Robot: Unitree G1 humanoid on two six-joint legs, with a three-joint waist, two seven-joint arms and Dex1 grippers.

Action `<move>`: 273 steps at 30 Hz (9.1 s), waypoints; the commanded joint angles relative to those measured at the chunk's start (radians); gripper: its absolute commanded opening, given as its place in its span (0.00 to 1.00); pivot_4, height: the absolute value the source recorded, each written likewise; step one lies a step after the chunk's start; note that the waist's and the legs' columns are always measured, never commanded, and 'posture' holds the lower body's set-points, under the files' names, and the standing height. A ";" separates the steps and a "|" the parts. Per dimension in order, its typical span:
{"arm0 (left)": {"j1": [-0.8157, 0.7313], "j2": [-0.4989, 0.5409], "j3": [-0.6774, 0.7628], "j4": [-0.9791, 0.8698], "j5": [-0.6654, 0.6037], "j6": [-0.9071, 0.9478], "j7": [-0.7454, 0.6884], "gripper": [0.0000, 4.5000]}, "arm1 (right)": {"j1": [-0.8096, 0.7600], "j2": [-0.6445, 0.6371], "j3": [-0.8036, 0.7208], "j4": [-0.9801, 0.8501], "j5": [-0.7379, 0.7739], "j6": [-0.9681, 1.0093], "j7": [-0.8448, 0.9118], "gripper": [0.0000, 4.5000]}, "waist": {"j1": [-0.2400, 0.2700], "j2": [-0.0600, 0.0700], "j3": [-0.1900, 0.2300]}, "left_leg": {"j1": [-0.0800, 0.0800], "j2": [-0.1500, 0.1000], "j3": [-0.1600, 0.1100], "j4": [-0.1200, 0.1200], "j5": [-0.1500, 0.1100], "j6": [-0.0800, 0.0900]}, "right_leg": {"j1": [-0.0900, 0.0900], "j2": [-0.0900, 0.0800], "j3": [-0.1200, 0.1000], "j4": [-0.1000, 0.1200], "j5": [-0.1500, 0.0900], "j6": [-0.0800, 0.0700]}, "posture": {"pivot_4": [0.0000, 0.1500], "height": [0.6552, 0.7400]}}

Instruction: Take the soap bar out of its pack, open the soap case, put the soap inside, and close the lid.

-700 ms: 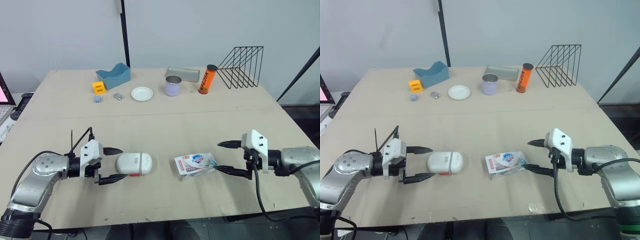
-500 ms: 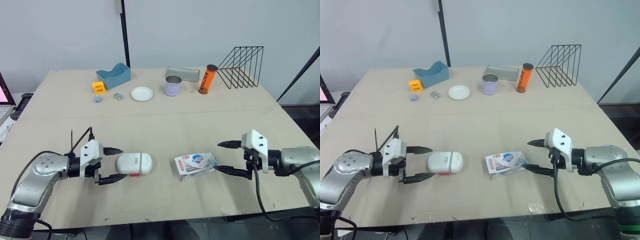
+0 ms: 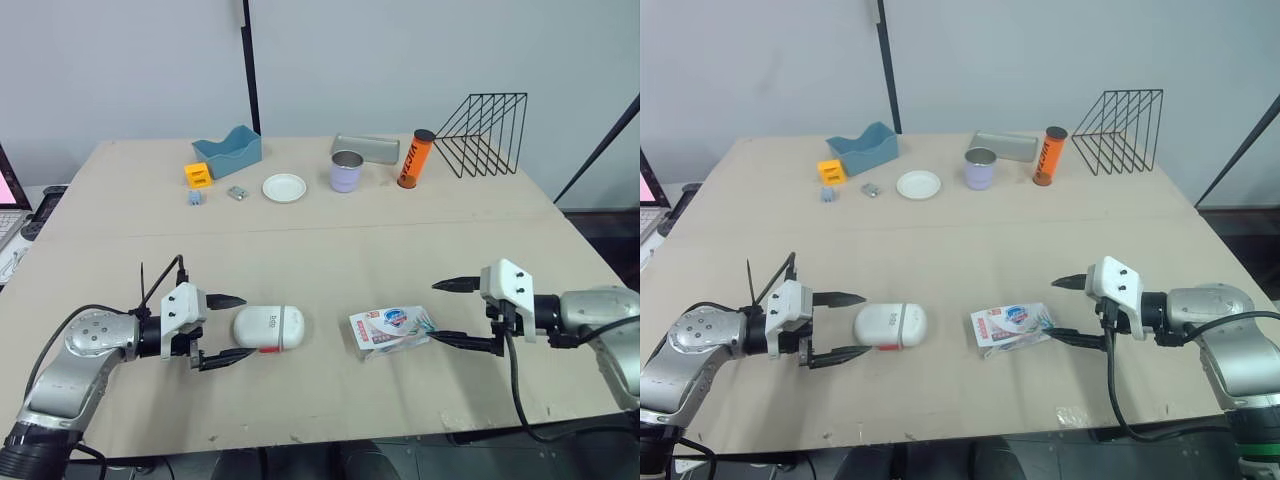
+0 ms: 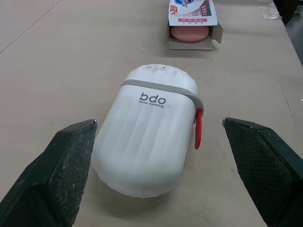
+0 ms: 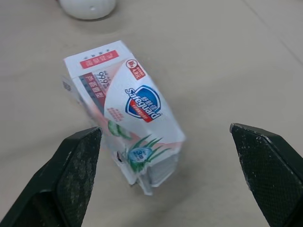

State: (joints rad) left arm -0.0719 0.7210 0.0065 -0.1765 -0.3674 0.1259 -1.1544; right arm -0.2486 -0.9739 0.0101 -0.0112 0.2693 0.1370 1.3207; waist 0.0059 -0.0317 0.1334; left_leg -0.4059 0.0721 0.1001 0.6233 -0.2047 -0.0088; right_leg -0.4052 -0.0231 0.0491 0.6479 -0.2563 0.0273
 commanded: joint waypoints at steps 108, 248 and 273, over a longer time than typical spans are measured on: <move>-0.095 -0.084 -0.089 -0.005 -0.018 -0.045 -0.003 1.00 | -0.035 -0.174 -0.058 0.228 -0.042 -0.123 0.165 0.10 | 0.000 0.001 0.000 | 0.001 -0.002 -0.001 0.002 0.000 0.000 | 0.002 -0.001 0.001 0.001 0.002 0.001 | 1.00 0.99; -0.285 -0.046 -0.186 0.391 0.173 -0.221 -0.162 1.00 | 0.079 0.134 0.000 -0.347 0.181 0.179 -0.145 0.99 | 0.001 0.000 -0.001 | -0.002 -0.005 -0.001 0.005 -0.001 0.000 | 0.002 -0.001 0.007 0.002 0.002 0.002 | 1.00 0.99; -0.266 -0.061 -0.191 0.336 0.191 -0.158 -0.128 1.00 | 0.051 0.137 0.016 -0.330 0.178 0.177 -0.141 0.99 | 0.001 0.000 -0.001 | -0.002 -0.005 -0.001 0.005 -0.001 0.000 | 0.002 -0.001 0.007 0.002 0.002 0.002 | 1.00 0.99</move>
State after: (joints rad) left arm -0.3357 0.6554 -0.1996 0.1963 -0.1603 -0.0366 -1.2893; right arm -0.1770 -0.8352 0.0393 -0.3217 0.4436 0.3243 1.1781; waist 0.0067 -0.0314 0.1320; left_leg -0.4078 0.0670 0.0987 0.6280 -0.2061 -0.0086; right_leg -0.4034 -0.0238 0.0559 0.6495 -0.2545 0.0294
